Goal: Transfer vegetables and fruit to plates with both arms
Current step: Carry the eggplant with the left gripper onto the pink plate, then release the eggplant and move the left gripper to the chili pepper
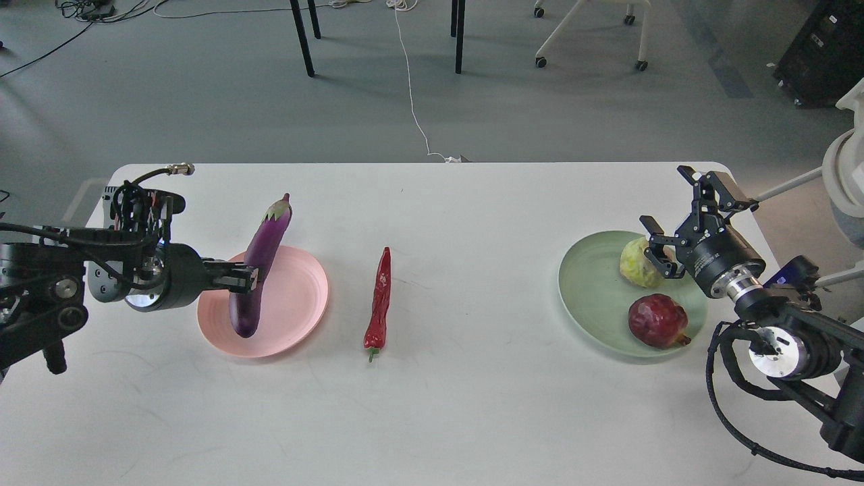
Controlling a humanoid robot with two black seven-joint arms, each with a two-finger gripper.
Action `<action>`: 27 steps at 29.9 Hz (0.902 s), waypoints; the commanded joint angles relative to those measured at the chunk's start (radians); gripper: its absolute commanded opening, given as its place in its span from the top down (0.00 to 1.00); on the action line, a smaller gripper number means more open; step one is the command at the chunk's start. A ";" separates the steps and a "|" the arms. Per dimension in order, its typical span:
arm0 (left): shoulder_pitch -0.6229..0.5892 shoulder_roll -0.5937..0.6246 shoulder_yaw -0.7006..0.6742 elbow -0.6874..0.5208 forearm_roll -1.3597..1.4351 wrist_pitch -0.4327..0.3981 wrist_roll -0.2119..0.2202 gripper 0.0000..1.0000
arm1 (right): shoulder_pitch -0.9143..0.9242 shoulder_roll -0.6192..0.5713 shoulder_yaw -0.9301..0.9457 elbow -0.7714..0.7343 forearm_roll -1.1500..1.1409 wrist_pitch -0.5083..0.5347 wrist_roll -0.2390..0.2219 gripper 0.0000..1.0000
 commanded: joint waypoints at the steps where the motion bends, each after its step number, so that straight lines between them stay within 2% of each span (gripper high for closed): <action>1: 0.008 0.009 0.004 -0.016 0.000 -0.001 -0.004 0.73 | 0.000 0.000 0.000 0.000 0.000 0.000 0.000 0.01; 13: 0.045 0.031 0.004 -0.007 -0.001 0.002 -0.007 0.64 | -0.005 0.000 -0.003 0.000 -0.002 0.000 0.000 0.01; 14: 0.045 0.029 0.003 -0.005 -0.001 0.002 -0.007 0.60 | -0.005 0.000 -0.003 -0.002 -0.002 0.000 0.000 0.01; 17: 0.045 0.029 0.004 -0.005 0.000 0.003 -0.007 0.22 | -0.005 0.000 -0.003 0.000 -0.002 0.000 0.000 0.01; 19: 0.045 0.029 0.004 -0.002 0.002 0.005 -0.007 0.00 | -0.005 0.000 -0.001 0.000 -0.002 -0.002 0.000 0.01; 27: 0.021 0.034 -0.022 0.001 -0.005 0.008 -0.007 0.01 | -0.003 -0.001 0.002 0.000 -0.002 0.000 0.000 0.01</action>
